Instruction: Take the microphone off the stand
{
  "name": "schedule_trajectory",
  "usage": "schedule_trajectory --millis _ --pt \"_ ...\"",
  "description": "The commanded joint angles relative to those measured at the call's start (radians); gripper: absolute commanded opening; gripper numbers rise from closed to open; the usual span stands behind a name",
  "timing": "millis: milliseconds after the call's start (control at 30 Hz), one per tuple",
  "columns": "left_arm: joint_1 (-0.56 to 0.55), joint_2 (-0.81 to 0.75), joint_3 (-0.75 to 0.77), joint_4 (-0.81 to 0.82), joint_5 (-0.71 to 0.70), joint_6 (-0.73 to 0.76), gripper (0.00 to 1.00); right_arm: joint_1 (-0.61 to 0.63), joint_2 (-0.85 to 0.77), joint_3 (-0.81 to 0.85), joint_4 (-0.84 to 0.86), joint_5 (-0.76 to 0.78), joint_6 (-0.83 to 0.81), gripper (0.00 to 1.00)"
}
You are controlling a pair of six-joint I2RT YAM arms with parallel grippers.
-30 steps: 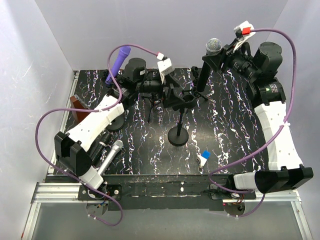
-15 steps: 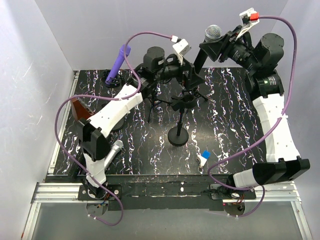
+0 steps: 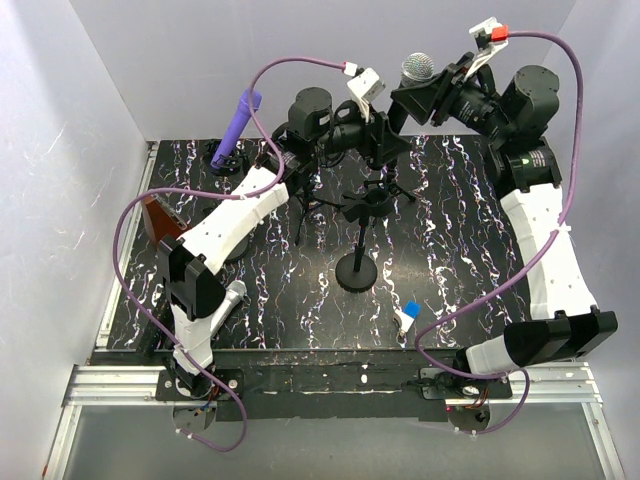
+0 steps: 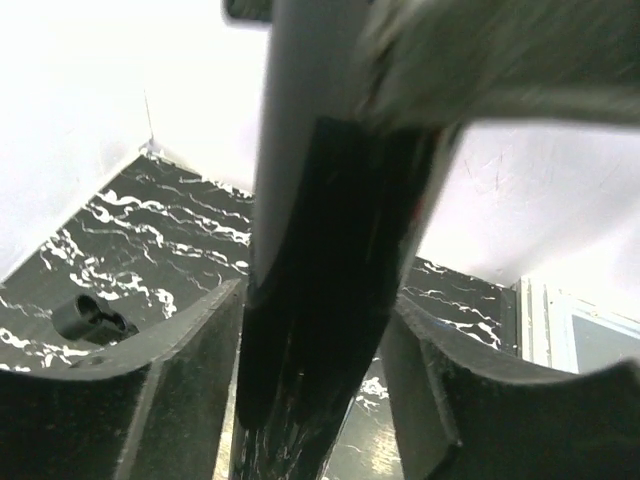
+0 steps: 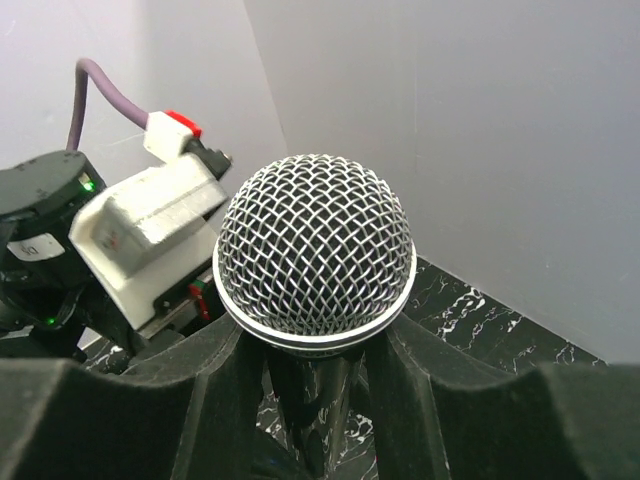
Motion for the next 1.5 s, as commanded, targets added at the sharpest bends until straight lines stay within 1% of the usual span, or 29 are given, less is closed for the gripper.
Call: schedule_trajectory --millis 0,133,200,233,267,300,367,400,467,533,567,667,800,867,967,1033,1100,1167,1233,1333,1400,1467 --pt "0.0 -0.042 0.055 0.022 0.034 0.013 0.48 0.023 0.004 0.012 0.052 -0.003 -0.029 0.01" --pt "0.0 -0.045 0.058 0.013 0.063 0.036 0.29 0.03 0.012 0.013 0.05 -0.013 -0.035 0.01" --pt "0.001 -0.053 0.054 0.006 0.052 0.039 0.2 0.033 0.013 0.015 0.045 -0.022 -0.046 0.01" --pt "0.0 -0.06 0.052 0.0 0.013 0.039 0.1 0.033 0.013 0.013 0.038 -0.029 -0.055 0.01" --pt "0.001 -0.07 0.051 -0.008 -0.027 0.044 0.02 0.035 0.009 0.015 0.026 -0.03 -0.061 0.06" --pt "0.001 -0.079 0.054 -0.022 -0.055 0.062 0.0 0.037 0.004 0.01 0.022 -0.026 -0.064 0.21" --pt "0.004 -0.105 0.058 -0.045 -0.115 0.103 0.0 0.037 -0.025 -0.014 0.03 -0.06 -0.076 0.46" --pt "0.012 -0.122 0.057 -0.051 -0.132 0.113 0.0 0.037 -0.036 -0.022 0.029 -0.088 -0.091 0.57" --pt "0.033 -0.148 0.054 -0.069 -0.15 0.133 0.0 0.033 -0.063 -0.041 0.015 -0.135 -0.104 0.69" --pt "0.047 -0.18 0.052 -0.091 -0.205 0.162 0.0 0.037 -0.103 -0.068 -0.005 -0.166 -0.112 0.75" --pt "0.053 -0.2 0.046 -0.103 -0.234 0.173 0.0 0.033 -0.125 -0.091 -0.014 -0.171 -0.116 0.77" --pt "0.072 -0.27 0.013 -0.148 -0.305 0.281 0.0 0.037 -0.203 -0.174 -0.054 -0.163 -0.157 0.78" --pt "0.081 -0.398 -0.096 -0.269 -0.377 0.479 0.0 0.037 -0.303 -0.269 -0.146 -0.102 -0.281 0.78" --pt "0.081 -0.467 -0.159 -0.367 -0.441 0.595 0.0 0.037 -0.346 -0.31 -0.186 -0.045 -0.328 0.78" --pt "0.084 -0.559 -0.234 -0.587 -0.559 0.813 0.0 0.035 -0.38 -0.329 -0.217 0.015 -0.389 0.77" --pt "0.09 -0.631 -0.312 -0.681 -0.636 0.869 0.0 0.033 -0.381 -0.331 -0.225 0.038 -0.398 0.77" --pt "0.096 -0.718 -0.4 -0.787 -0.661 0.883 0.0 0.033 -0.38 -0.337 -0.218 0.046 -0.397 0.77" --pt "0.098 -0.818 -0.544 -0.856 -0.658 0.869 0.0 0.033 -0.378 -0.349 -0.197 0.038 -0.391 0.76" --pt "0.098 -0.892 -0.636 -0.934 -0.657 0.822 0.0 0.033 -0.372 -0.352 -0.174 0.03 -0.38 0.76" --pt "0.098 -0.913 -0.73 -1.04 -0.701 0.684 0.0 0.033 -0.357 -0.341 -0.166 0.023 -0.368 0.76" --pt "0.116 -0.916 -0.774 -1.08 -0.655 0.639 0.0 0.033 -0.347 -0.329 -0.172 0.021 -0.366 0.76" --pt "0.15 -0.932 -0.822 -1.074 -0.595 0.598 0.0 0.033 -0.334 -0.312 -0.177 0.018 -0.362 0.76"
